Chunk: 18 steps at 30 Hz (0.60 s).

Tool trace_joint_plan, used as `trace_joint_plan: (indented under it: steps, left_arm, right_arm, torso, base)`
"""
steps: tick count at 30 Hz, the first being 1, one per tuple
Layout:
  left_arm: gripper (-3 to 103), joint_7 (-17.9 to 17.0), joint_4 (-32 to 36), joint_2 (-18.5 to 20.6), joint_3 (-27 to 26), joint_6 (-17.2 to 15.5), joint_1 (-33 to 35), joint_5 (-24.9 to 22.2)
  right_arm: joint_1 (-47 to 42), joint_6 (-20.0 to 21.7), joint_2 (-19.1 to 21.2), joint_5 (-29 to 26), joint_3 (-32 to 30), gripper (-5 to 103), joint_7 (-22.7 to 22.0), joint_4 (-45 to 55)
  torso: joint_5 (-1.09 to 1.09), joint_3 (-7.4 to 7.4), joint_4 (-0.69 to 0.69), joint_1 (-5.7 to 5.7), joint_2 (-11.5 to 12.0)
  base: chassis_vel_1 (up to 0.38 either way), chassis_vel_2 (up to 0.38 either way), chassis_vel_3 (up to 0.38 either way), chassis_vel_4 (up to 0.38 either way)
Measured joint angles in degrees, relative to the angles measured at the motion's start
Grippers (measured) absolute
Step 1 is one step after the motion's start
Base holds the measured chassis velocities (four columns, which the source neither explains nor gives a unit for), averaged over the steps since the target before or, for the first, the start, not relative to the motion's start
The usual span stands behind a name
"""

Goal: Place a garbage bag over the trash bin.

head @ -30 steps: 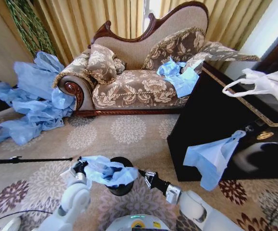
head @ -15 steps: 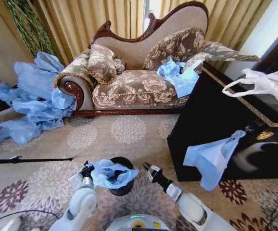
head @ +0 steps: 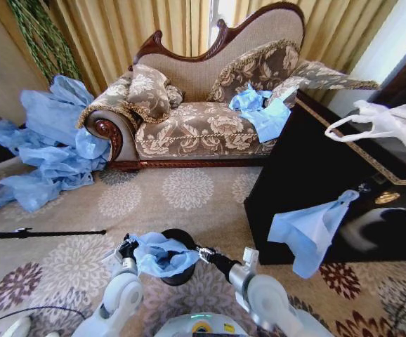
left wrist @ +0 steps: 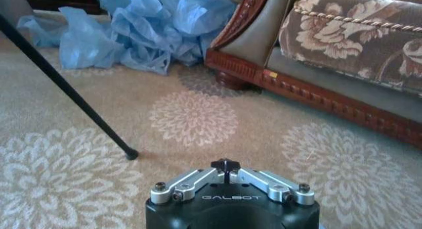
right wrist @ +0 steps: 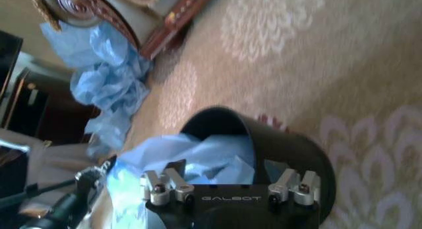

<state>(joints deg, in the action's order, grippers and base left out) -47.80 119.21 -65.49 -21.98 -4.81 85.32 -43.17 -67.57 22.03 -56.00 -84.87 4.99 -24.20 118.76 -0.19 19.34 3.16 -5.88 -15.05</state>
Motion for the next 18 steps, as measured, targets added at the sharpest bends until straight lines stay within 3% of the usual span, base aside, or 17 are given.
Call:
trace_joint_plan:
  steps: [3,5,18]
  left_arm:
    - [0,0.5,-0.4,0.6,0.0,0.4,-0.3,0.0]
    - [0,0.5,-0.6,0.7,0.0,0.5,-0.5,0.0]
    - [0,0.9,-1.7,0.8,0.5,0.7,-1.9,0.0]
  right_arm:
    - [0.9,1.4,0.2,-1.9,0.5,94,2.6,-2.1]
    - [1.1,1.5,-0.1,-2.3,0.9,98,2.7,-2.4]
    - [3.7,0.8,-5.4,-2.6,5.0,100,0.6,-5.9]
  torso:
    - [-0.01,0.00,0.01,0.00,0.0]
    - [-0.01,0.00,0.01,0.00,0.0]
    - [-0.01,0.00,0.00,0.00,0.0]
  base:
    - [0.000,0.000,0.000,0.000]
    - [0.000,0.000,0.000,0.000]
    - [0.000,0.000,0.000,0.000]
